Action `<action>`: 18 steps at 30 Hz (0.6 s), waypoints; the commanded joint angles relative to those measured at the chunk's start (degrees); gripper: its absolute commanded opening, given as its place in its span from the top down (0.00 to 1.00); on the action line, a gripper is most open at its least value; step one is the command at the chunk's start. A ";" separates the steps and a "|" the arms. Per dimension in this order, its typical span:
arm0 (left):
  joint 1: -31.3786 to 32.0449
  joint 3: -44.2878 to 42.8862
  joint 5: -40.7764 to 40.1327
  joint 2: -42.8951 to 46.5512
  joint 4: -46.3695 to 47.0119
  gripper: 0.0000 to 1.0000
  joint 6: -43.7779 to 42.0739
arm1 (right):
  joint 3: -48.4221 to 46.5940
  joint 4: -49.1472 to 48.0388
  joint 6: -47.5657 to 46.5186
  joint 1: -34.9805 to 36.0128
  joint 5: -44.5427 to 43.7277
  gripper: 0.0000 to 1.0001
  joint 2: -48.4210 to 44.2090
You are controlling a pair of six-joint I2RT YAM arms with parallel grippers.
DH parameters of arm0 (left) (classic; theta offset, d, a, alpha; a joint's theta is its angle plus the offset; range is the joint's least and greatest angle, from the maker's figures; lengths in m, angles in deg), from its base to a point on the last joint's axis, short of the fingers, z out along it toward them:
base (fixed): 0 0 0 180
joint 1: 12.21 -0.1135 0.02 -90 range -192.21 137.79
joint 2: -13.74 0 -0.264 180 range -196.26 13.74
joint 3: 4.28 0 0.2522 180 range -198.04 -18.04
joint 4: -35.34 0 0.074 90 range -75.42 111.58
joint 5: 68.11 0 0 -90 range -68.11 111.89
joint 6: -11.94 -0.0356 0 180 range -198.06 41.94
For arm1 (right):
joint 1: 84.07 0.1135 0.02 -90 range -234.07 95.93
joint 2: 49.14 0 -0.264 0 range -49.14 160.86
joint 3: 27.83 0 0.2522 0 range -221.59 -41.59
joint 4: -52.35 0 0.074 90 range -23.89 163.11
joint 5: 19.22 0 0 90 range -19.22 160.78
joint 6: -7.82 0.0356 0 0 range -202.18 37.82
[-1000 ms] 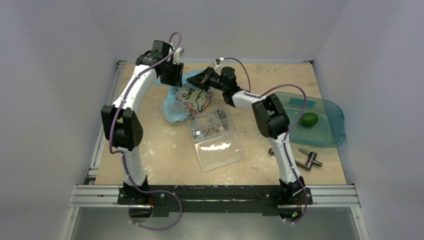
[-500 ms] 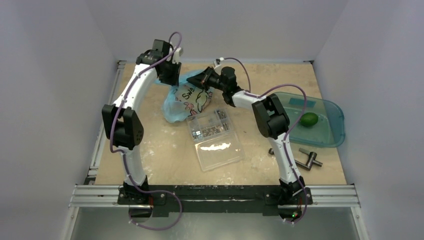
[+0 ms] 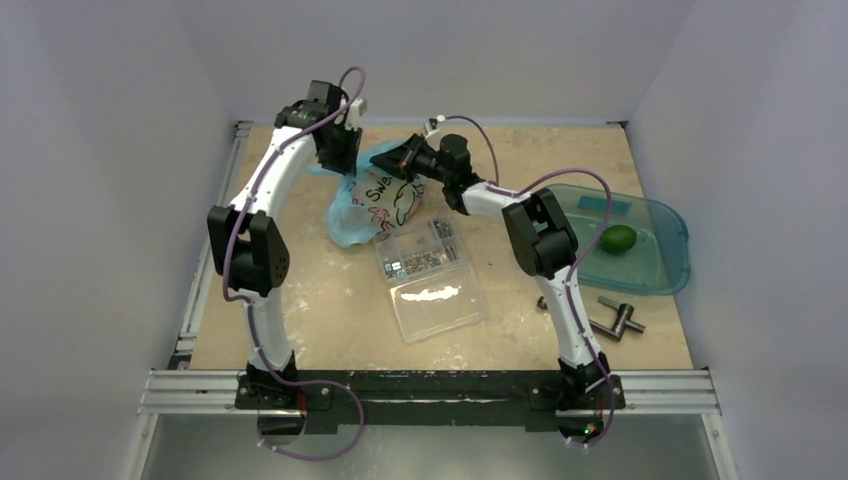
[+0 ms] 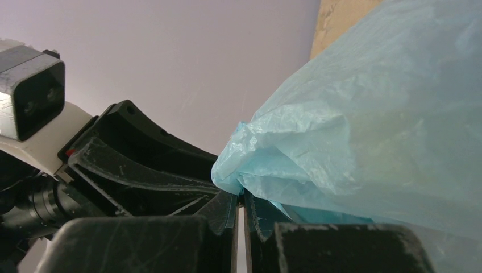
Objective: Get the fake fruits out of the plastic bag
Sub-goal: Untie the plastic bag at the center of the board.
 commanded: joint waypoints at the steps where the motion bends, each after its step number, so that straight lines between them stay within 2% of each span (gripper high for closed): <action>1: 0.23 -2.69 0.58 -0.61 -0.75 0.78 -1.25 | -1.70 -3.25 0.94 0.66 0.34 1.00 -5.08; 4: 0.23 -3.19 -1.34 -0.20 -1.51 0.99 -1.36 | -1.69 -3.50 1.08 0.60 0.87 1.00 -4.86; 9: -0.32 -1.24 -5.40 2.48 -0.41 1.00 -1.16 | -3.36 -2.71 1.66 -0.12 1.83 1.00 -3.69; 18: -3.39 -0.01 -5.52 4.27 0.39 1.00 1.19 | -0.87 -3.42 1.89 -5.40 2.93 1.00 -4.81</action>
